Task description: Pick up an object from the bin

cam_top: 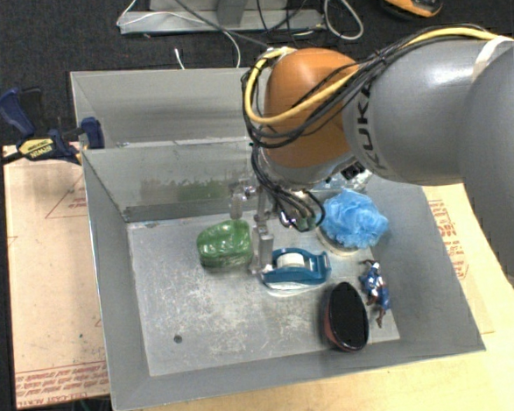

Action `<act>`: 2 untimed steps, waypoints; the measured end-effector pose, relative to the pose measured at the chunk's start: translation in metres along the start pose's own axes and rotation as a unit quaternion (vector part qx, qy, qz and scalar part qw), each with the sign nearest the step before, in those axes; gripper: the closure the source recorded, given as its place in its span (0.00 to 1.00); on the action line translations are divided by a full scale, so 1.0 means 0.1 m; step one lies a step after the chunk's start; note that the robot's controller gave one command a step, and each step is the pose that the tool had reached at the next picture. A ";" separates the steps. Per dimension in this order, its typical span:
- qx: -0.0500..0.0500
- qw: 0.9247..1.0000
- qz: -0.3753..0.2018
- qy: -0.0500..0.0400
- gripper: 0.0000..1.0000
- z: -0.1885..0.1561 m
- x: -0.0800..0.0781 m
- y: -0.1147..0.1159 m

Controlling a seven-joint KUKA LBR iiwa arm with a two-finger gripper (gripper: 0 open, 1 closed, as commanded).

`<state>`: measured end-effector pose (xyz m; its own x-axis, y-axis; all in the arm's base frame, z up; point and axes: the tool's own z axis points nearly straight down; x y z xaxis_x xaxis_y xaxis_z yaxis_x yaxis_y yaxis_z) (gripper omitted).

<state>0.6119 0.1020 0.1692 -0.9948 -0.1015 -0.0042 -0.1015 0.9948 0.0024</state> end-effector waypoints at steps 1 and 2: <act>0.000 1.000 0.001 -0.003 0.00 0.19 0.03 0.06; -0.001 1.000 0.014 -0.002 0.00 0.53 -0.16 0.01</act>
Offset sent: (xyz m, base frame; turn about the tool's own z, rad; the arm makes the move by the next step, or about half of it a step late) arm 0.0142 0.0021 -0.0532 0.0295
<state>0.6275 0.1049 0.1161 -0.9973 -0.0735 -0.0084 -0.0735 0.9973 0.0041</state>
